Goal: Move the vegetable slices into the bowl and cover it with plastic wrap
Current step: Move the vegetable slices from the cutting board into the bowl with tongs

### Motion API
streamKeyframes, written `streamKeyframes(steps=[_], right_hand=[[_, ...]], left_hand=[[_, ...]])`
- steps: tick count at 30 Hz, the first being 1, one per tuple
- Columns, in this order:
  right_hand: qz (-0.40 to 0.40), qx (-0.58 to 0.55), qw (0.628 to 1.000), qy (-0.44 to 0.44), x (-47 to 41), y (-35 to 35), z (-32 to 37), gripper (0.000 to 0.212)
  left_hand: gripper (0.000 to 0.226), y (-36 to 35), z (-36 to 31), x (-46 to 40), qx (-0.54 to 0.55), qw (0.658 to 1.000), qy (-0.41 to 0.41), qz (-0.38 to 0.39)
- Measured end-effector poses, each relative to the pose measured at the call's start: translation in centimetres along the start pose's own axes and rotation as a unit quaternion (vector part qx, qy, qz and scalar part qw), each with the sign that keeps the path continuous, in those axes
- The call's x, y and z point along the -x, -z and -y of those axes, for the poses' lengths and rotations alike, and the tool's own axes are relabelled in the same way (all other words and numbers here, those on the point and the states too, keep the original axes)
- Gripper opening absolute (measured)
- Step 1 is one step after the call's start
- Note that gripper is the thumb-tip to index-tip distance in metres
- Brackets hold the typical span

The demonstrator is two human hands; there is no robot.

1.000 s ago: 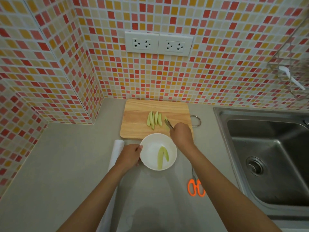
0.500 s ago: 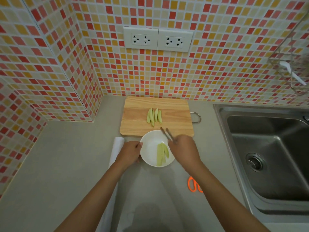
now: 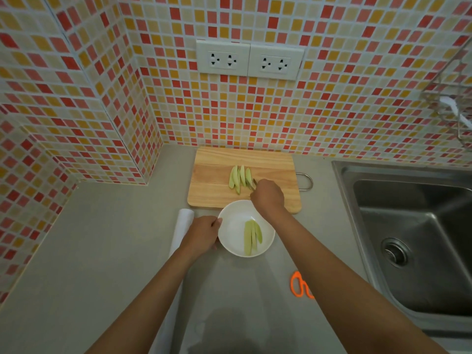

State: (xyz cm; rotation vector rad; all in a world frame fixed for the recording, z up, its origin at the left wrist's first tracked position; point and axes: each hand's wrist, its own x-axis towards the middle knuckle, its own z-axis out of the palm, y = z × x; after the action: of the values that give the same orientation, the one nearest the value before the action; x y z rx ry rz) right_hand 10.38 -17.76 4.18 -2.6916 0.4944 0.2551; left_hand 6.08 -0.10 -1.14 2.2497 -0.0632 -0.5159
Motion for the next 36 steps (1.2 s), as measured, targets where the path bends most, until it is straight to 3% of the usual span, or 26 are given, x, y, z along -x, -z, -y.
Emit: streamKeyframes(steps=[3, 7, 14, 18, 22, 30, 36], right_hand=[[-0.001, 0.026, 1.0, 0.017, 0.0, -0.2, -0.1, 0.016], [0.008, 0.029, 0.999, 0.031, -0.4, 0.0, 0.3, 0.034], [-0.041, -0.134, 0.989, 0.039, 5.9, 2.2, -2.0, 0.044], [0.027, -0.112, 0.992, 0.057, 12.6, 1.4, -4.2, 0.041], [0.111, -0.024, 0.993, 0.032, 15.0, 0.5, -4.9, 0.021], [-0.038, -0.061, 0.996, 0.045, 6.2, 3.7, -1.7, 0.039], [0.015, 0.02, 0.999, 0.043, -0.2, 1.2, 0.6, 0.01]], left_hand=[[0.042, -0.1, 0.0, 0.1, 0.002, 1.0, 0.004, -0.001], [0.042, 0.0, -0.1, 0.0, -0.006, 1.0, 0.003, -0.002], [0.043, 0.1, -0.3, 0.0, 0.001, 1.0, 0.003, 0.0], [0.043, 0.1, -0.4, 0.0, 0.0, 1.0, 0.007, 0.001], [0.04, 0.1, -0.4, 0.0, 0.001, 1.0, 0.006, 0.002], [0.042, 0.0, -0.1, -0.1, -0.002, 1.0, 0.004, -0.003], [0.042, 0.1, -0.2, 0.1, 0.006, 1.0, -0.003, 0.002]])
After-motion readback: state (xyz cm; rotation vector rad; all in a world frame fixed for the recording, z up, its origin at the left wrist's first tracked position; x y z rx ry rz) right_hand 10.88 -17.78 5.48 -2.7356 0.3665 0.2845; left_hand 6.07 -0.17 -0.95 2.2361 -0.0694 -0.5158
